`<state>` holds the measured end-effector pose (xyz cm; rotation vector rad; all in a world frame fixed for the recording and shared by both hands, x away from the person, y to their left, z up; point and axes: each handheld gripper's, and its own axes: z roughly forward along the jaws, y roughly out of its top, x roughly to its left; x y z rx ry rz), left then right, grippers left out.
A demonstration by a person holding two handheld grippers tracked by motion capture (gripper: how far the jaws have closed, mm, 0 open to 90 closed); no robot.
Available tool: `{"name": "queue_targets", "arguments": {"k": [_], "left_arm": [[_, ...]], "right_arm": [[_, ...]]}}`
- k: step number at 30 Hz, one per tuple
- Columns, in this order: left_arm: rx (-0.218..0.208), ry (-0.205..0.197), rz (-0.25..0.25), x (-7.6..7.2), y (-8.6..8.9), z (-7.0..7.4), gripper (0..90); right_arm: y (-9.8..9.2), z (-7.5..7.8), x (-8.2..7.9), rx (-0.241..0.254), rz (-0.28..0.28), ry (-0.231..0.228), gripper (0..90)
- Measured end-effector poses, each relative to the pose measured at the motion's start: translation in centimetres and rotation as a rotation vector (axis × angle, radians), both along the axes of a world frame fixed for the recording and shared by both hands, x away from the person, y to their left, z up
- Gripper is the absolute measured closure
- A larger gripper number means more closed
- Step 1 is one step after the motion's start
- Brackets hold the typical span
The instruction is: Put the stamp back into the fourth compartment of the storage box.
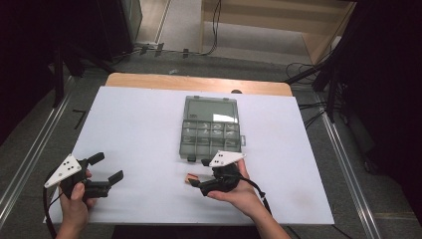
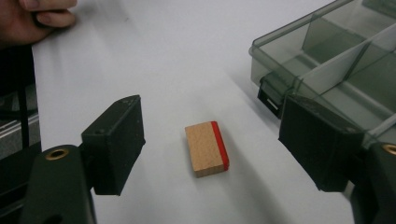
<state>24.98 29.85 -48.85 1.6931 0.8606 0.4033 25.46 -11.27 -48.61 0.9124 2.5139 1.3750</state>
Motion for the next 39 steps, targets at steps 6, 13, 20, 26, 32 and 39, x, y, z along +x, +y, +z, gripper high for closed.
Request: {"name": "queue_targets", "arguments": {"k": [6, 13, 20, 26, 32, 39], "left_arm": [[-0.011, -0.001, 0.0, 0.0, 0.1, 0.0, 0.0], [-0.008, -0.002, -0.003, 0.0, 0.1, 0.0, 0.0], [-0.018, 0.007, -0.001, 0.1, 0.2, 0.0, 0.0], [-0.014, 0.009, 0.0, 0.1, 0.2, 0.0, 0.0], [-0.015, 0.008, 0.0, 0.1, 0.2, 0.0, 0.0], [-0.012, 0.01, 0.0, 0.1, 0.2, 0.0, 0.0]], "right_arm": [[0.6, -0.8, 0.2, -0.047, -0.01, 0.023, 31.7], [1.7, -1.7, 0.2, -0.114, 0.01, 0.018, 39.0], [1.9, -2.3, 0.4, -0.117, 0.004, 0.032, 49.7], [2.3, -2.6, 0.3, -0.156, -0.003, 0.018, 54.6], [2.6, -2.9, 0.1, -0.204, -0.01, -0.02, 61.1], [2.3, -2.9, 0.3, -0.18, -0.008, -0.004, 64.6]]}}
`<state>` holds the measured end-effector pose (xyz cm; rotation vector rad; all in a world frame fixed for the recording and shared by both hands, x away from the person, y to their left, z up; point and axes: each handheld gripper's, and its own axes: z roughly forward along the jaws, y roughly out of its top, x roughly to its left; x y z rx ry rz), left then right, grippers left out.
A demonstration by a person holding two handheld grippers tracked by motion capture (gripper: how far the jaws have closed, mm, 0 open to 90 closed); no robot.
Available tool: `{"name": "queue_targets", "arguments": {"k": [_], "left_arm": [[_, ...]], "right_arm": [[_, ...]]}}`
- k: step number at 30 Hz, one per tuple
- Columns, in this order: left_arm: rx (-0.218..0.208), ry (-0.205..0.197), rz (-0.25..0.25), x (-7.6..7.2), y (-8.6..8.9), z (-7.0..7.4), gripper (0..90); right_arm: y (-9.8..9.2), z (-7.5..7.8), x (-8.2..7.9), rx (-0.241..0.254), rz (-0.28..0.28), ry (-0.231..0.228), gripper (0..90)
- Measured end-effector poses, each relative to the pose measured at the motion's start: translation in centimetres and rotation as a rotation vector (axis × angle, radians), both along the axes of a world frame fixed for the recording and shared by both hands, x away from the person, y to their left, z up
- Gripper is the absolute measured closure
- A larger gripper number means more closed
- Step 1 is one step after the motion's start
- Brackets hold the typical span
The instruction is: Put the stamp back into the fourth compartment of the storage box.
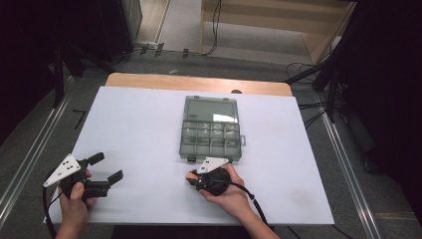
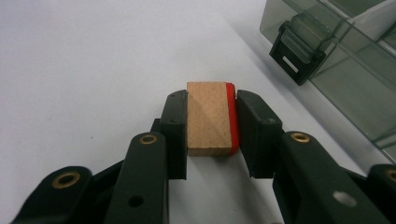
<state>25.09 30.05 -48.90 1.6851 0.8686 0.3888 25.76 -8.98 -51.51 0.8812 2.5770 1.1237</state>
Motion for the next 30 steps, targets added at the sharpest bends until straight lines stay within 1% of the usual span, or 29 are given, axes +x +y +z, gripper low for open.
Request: {"name": "queue_targets", "arguments": {"k": [2, 3, 10, 30], "left_arm": [[0.0, 0.0, 0.001, 0.0, 0.0, 0.0, 0.0], [0.001, 0.0, 0.0, 0.0, 0.0, 0.0, 0.0], [0.005, 0.002, 0.0, 0.0, -0.1, 0.0, 0.0], [0.006, -0.001, -0.004, 0.0, -0.2, 0.0, 0.0]], "right_arm": [[-0.1, 0.0, 0.0, 0.013, 0.006, 0.01, 64.6], [-0.2, 0.1, 0.1, 0.029, 0.012, 0.017, 64.6], [-0.7, 0.9, 0.0, 0.085, 0.008, 0.01, 64.6], [-2.0, 3.1, 0.1, 0.136, 0.02, -0.023, 64.7]]}}
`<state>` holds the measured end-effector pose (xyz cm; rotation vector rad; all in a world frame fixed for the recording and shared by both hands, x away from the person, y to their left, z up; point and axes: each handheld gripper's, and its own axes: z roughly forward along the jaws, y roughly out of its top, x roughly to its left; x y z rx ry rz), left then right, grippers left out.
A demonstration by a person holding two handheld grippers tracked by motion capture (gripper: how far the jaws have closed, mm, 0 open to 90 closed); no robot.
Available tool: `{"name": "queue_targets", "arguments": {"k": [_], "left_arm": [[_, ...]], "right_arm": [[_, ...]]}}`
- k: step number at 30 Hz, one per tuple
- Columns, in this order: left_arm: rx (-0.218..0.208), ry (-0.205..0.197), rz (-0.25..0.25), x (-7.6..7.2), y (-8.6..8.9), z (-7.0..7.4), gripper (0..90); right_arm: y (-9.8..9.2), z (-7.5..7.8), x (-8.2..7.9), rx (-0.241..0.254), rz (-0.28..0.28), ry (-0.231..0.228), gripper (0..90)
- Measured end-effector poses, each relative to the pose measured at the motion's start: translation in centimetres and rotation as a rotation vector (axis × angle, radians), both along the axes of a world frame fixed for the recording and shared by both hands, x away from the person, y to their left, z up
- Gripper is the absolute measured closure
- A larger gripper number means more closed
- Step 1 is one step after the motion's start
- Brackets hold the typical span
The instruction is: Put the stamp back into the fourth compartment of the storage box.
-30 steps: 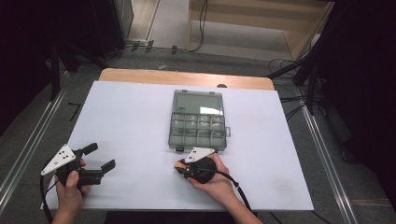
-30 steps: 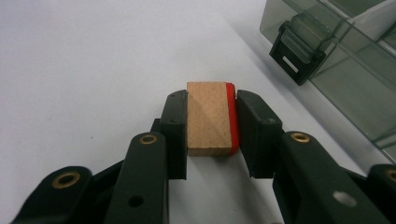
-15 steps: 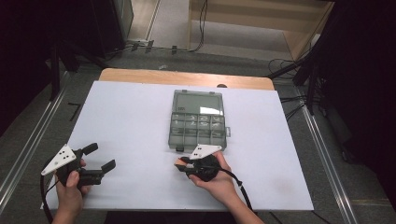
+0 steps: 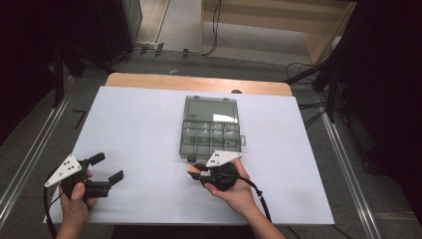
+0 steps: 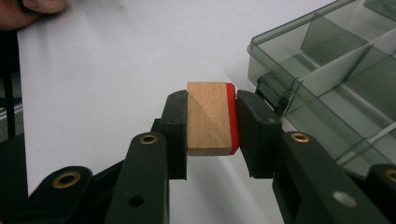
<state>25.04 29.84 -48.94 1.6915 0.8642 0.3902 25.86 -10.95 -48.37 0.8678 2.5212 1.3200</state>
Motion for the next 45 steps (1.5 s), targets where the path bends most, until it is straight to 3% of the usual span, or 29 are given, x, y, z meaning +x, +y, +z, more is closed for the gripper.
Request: {"name": "queue_targets", "arguments": {"k": [23, 45], "left_arm": [[-0.011, -0.002, -0.008, -0.1, -0.1, -0.1, 0.0], [-0.006, -0.012, -0.014, -0.2, -0.2, -0.1, 0.0]], "right_arm": [[-1.8, 1.7, 1.4, 0.046, -0.058, -0.008, 64.7], [-3.1, 3.8, 3.5, 0.031, -0.097, -0.032, 64.6]]}}
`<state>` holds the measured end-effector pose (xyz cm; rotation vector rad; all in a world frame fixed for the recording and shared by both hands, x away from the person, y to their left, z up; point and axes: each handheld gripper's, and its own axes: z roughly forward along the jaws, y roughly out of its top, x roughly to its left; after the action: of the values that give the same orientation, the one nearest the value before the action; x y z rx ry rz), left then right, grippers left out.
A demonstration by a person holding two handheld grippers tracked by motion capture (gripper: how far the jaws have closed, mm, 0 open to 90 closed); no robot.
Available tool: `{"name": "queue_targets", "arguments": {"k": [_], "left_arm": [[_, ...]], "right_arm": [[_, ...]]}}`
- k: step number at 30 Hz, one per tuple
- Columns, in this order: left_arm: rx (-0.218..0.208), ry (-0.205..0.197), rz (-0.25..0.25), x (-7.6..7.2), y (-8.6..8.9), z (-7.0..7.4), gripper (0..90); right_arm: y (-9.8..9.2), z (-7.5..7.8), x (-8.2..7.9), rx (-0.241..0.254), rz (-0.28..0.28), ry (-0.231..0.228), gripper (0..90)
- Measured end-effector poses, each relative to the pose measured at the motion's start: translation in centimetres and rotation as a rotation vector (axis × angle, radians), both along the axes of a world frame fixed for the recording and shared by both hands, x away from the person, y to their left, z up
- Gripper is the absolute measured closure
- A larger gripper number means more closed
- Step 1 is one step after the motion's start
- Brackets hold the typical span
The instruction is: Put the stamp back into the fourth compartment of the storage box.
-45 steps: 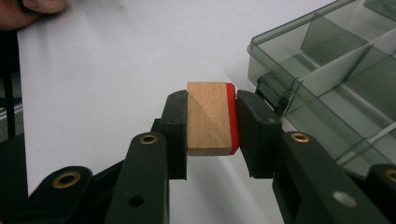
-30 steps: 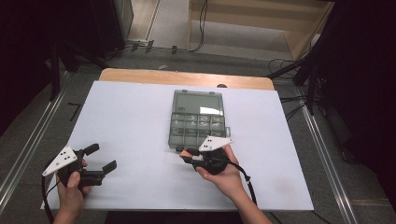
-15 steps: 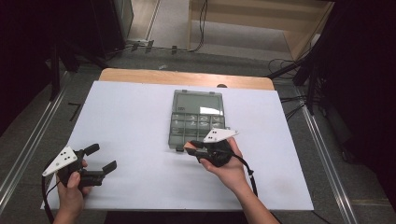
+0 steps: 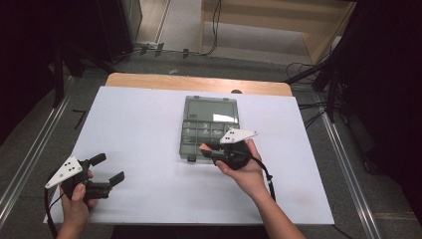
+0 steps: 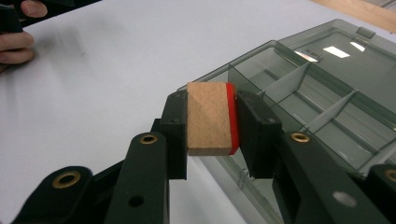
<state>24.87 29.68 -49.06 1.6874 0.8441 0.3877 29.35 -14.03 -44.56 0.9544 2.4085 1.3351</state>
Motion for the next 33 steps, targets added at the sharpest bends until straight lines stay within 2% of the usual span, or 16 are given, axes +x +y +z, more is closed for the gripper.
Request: {"name": "queue_targets", "arguments": {"k": [33], "left_arm": [[0.014, -0.002, -0.008, 0.0, -0.1, 0.0, 0.0]], "right_arm": [[-2.1, 1.2, 2.5, 0.006, -0.07, -0.001, 64.7]]}}
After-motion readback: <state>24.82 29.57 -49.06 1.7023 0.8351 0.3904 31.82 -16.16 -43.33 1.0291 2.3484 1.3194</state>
